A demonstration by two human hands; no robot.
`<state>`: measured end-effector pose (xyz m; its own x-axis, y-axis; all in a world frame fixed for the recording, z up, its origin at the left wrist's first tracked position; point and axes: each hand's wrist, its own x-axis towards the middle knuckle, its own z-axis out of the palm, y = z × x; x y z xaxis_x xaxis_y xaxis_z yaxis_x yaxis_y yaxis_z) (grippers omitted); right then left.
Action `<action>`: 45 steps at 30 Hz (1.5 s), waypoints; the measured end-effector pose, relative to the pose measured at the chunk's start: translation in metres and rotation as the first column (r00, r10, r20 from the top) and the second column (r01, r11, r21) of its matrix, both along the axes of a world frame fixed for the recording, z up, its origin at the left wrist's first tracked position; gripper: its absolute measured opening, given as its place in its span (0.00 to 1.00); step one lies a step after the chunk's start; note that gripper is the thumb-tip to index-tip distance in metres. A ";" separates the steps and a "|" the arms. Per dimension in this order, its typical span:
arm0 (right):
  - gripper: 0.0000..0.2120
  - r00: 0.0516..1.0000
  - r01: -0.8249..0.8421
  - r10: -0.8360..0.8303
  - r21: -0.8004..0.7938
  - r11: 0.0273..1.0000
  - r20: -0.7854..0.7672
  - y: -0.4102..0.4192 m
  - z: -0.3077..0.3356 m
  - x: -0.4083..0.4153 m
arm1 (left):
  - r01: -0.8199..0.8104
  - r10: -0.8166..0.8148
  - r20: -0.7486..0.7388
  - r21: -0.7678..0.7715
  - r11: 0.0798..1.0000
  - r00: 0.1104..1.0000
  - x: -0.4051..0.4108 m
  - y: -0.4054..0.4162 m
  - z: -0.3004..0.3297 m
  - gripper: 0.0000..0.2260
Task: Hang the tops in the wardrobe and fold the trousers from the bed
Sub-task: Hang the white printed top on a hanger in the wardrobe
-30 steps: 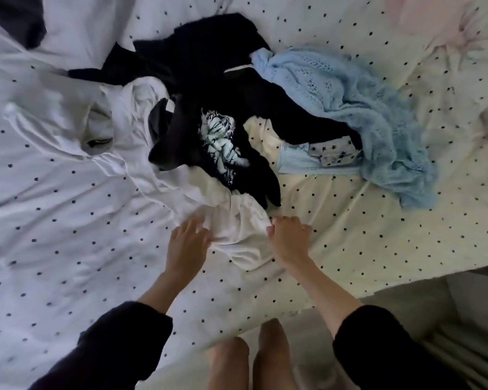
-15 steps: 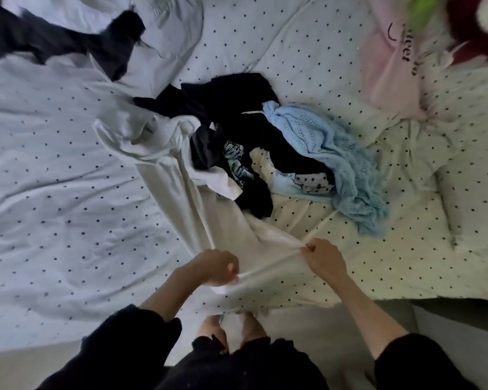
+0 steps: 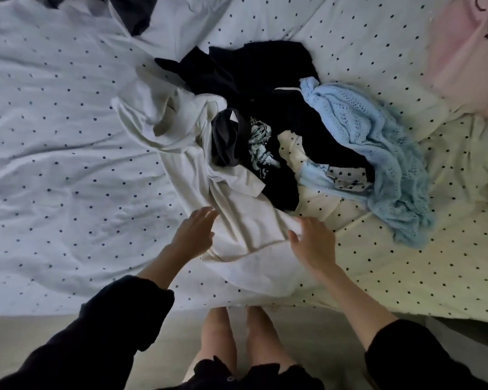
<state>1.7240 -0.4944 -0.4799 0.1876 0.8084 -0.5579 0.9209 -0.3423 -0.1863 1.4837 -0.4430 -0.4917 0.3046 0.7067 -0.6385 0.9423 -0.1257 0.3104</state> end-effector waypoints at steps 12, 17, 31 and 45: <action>0.20 0.968 -0.200 0.232 0.266 0.943 -0.094 0.051 -0.053 -0.087 | -0.003 0.150 -0.210 0.574 0.819 0.966 -0.043 0.113 -0.051 0.33; 0.19 0.977 -0.149 0.187 0.296 0.944 -0.106 0.055 -0.029 -0.086 | -0.038 0.197 -0.220 0.571 0.820 0.955 -0.053 0.115 -0.035 0.10; 0.12 0.928 -0.228 0.227 0.030 0.973 -0.295 0.067 0.018 -0.163 | -0.090 0.111 0.167 -0.127 0.988 0.980 -0.061 -0.060 0.024 0.08; 0.27 0.977 -0.178 0.173 -0.030 0.984 -0.128 0.029 -0.046 -0.194 | -0.041 0.044 0.006 0.505 0.862 0.999 -0.105 0.048 -0.027 0.33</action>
